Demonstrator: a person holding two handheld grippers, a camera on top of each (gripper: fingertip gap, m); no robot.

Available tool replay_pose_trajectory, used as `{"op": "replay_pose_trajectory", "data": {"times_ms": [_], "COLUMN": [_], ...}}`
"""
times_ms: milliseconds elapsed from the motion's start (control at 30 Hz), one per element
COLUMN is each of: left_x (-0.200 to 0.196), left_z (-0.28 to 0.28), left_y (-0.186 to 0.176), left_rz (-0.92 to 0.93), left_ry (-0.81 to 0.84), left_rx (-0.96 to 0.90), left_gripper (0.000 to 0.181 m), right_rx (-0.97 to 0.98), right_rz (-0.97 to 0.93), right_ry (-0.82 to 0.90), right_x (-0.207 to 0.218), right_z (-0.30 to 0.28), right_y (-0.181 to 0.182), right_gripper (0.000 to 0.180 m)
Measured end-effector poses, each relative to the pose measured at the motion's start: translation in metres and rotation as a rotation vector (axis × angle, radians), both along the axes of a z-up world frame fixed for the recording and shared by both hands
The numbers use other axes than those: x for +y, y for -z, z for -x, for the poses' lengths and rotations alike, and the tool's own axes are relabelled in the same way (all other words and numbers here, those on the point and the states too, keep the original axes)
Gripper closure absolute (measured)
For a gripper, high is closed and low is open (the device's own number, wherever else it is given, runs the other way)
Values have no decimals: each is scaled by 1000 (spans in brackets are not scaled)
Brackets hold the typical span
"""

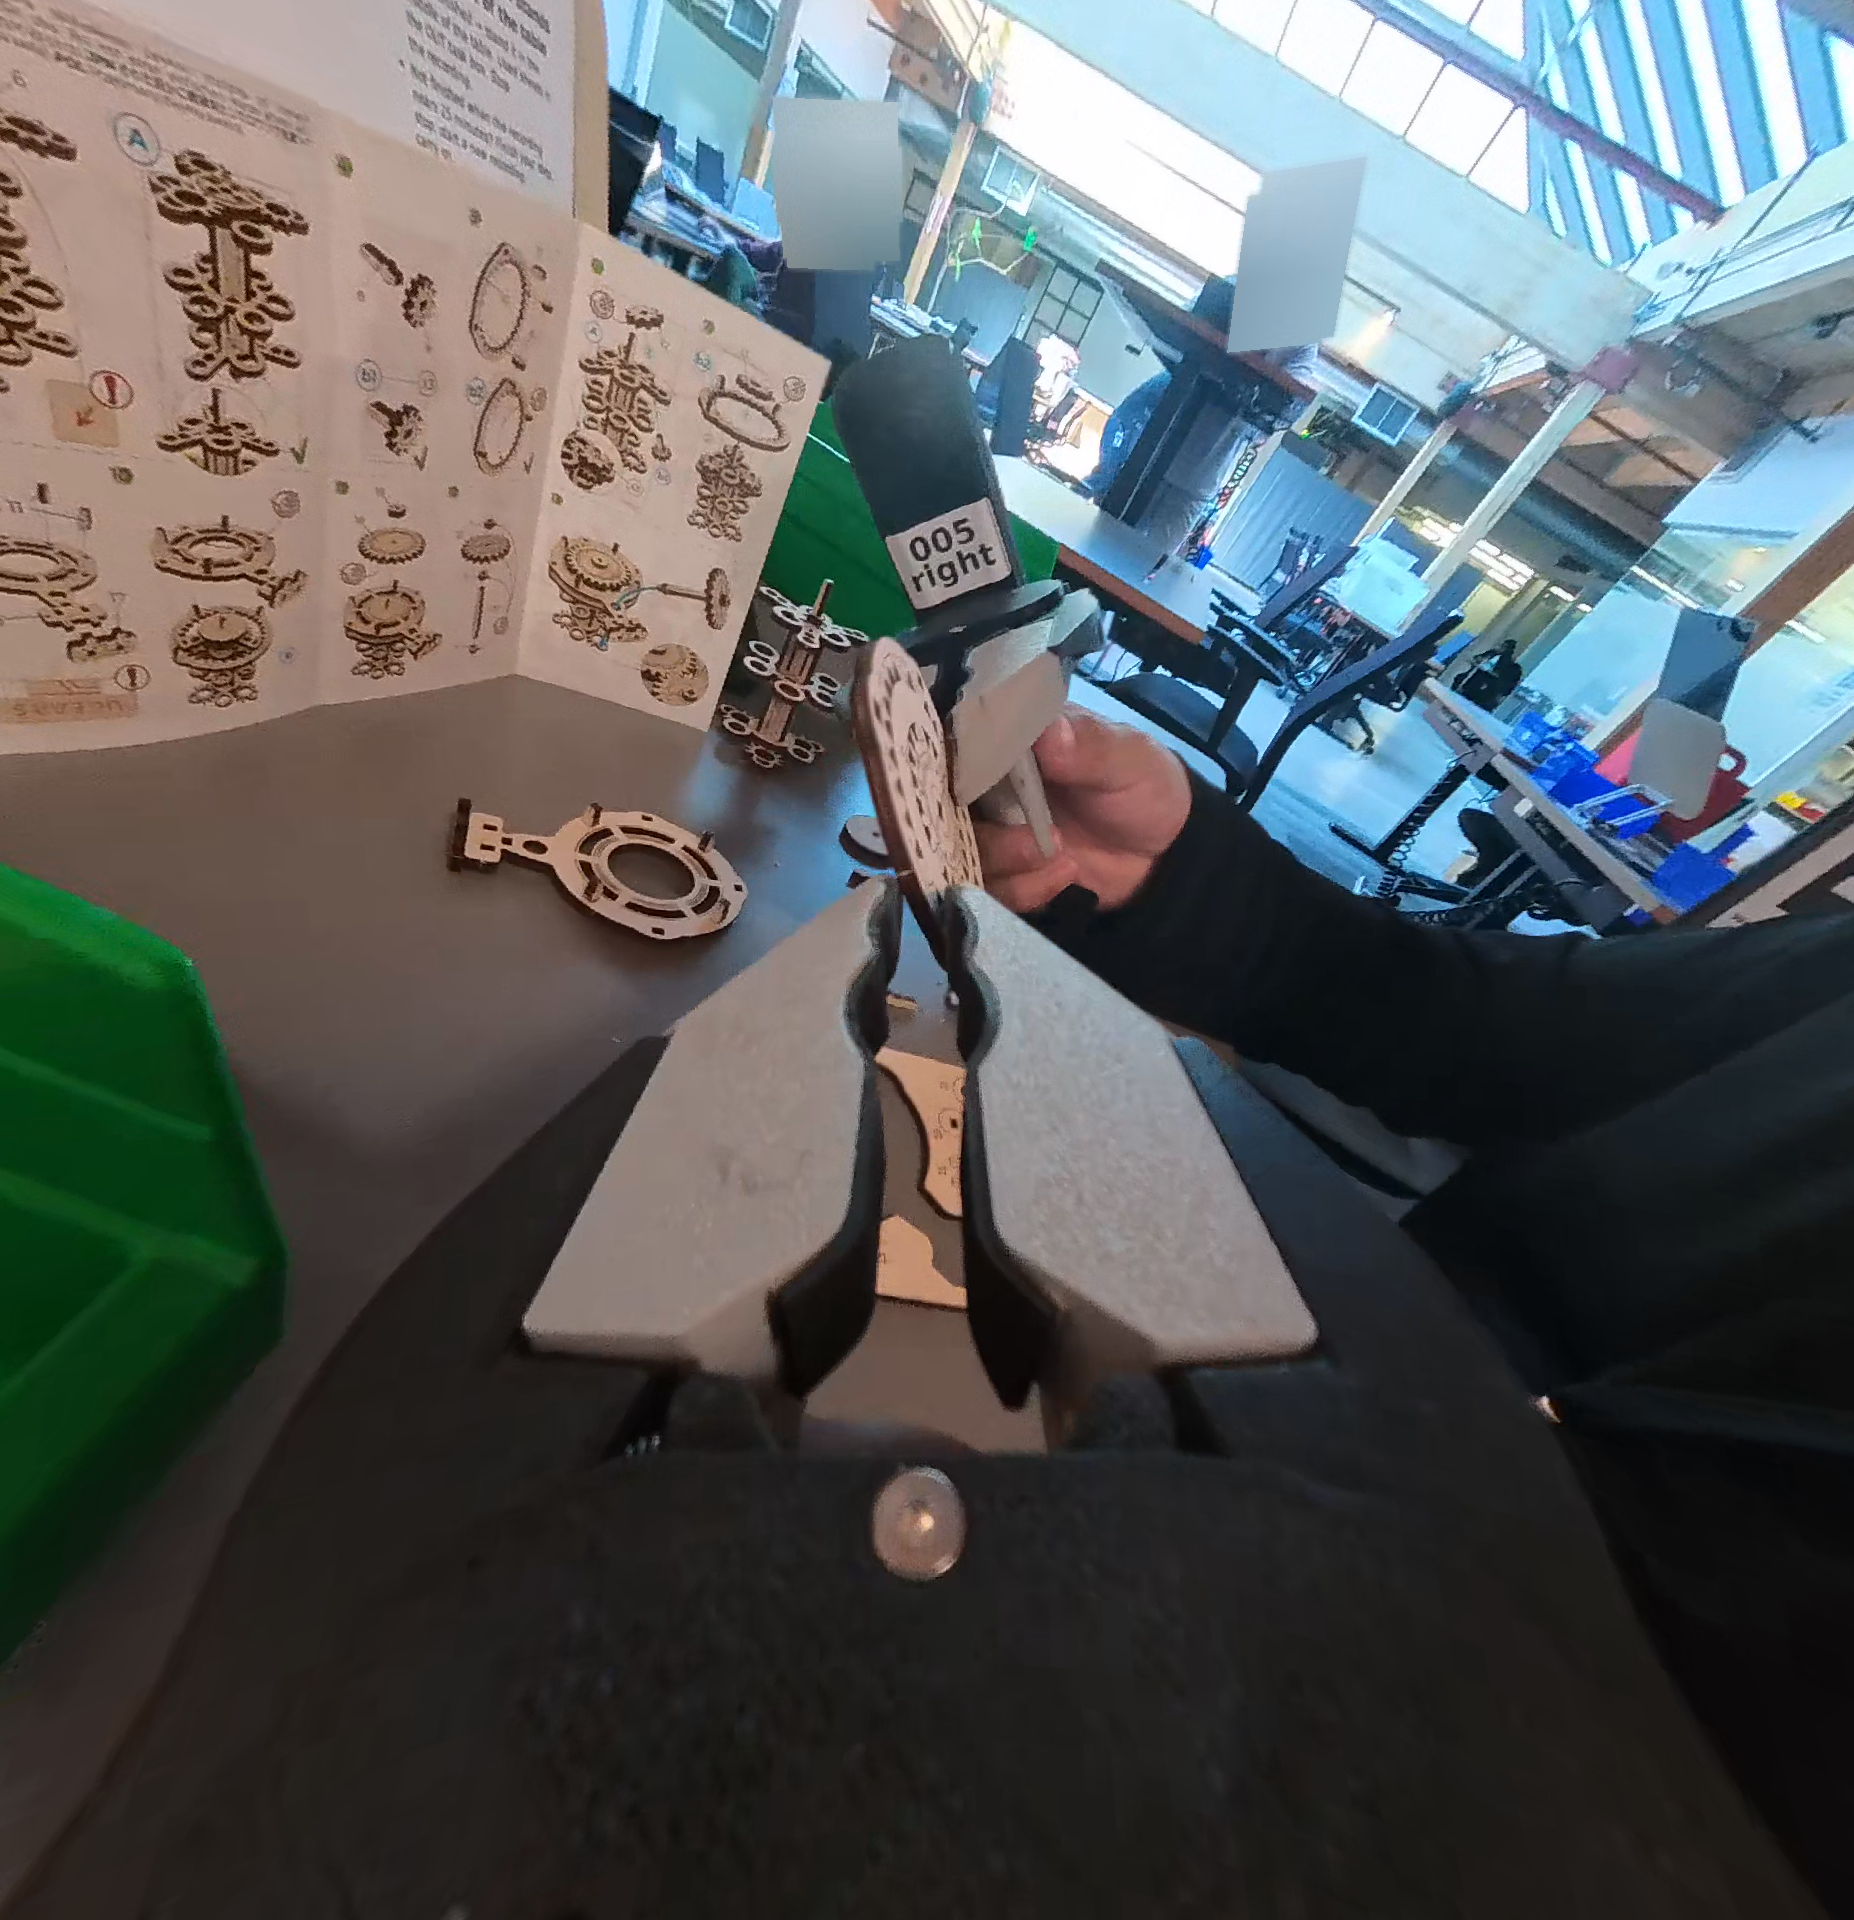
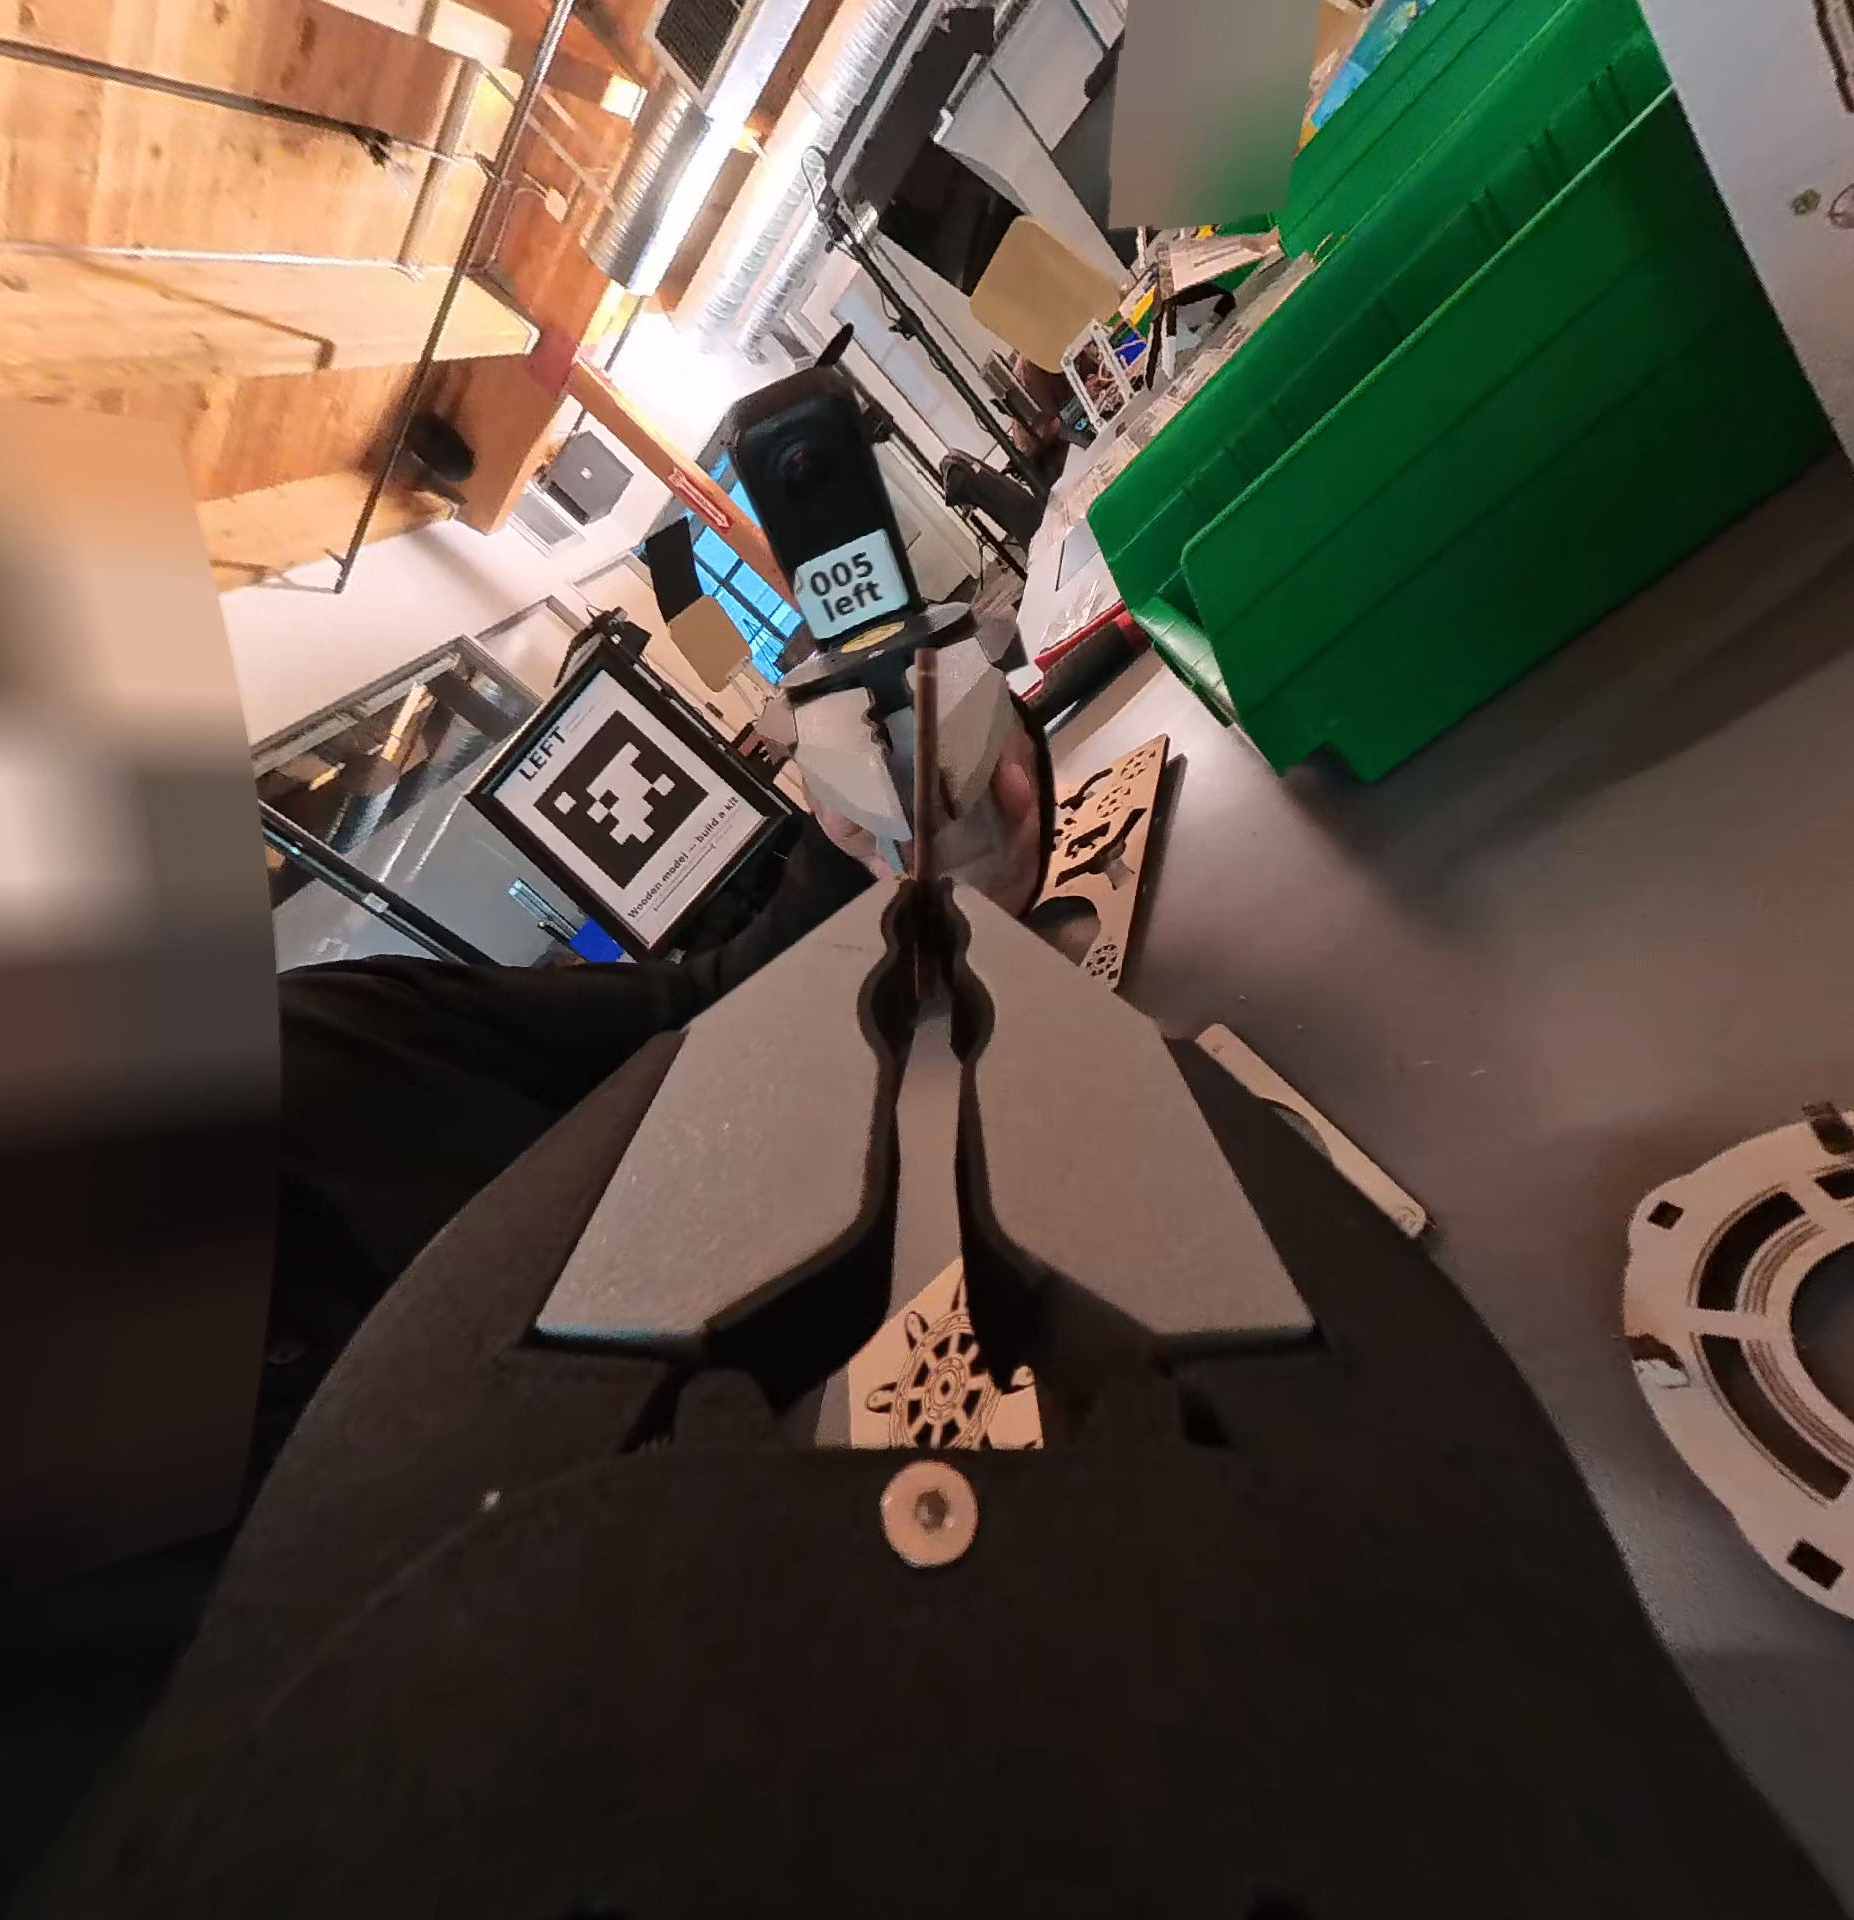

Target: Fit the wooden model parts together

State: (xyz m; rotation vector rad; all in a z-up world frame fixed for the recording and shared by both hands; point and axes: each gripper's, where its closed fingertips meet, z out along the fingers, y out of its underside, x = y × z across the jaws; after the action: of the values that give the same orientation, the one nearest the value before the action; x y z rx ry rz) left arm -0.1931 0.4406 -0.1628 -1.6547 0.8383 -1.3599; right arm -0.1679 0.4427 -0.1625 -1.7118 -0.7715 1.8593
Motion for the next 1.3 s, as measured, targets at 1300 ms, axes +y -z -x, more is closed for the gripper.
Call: {"op": "replay_pose_trajectory", "data": {"times_ms": [1300], "left_x": [25], "left_z": [-19], "left_y": [3], "left_rz": [-112], "left_ry": [32], "left_rx": [37], "left_gripper": [168], "right_rx": [-158], "right_rz": [-303], "right_ry": [133], "right_x": [13], "right_z": [-22], "right_y": [3], "right_gripper": [180]}}
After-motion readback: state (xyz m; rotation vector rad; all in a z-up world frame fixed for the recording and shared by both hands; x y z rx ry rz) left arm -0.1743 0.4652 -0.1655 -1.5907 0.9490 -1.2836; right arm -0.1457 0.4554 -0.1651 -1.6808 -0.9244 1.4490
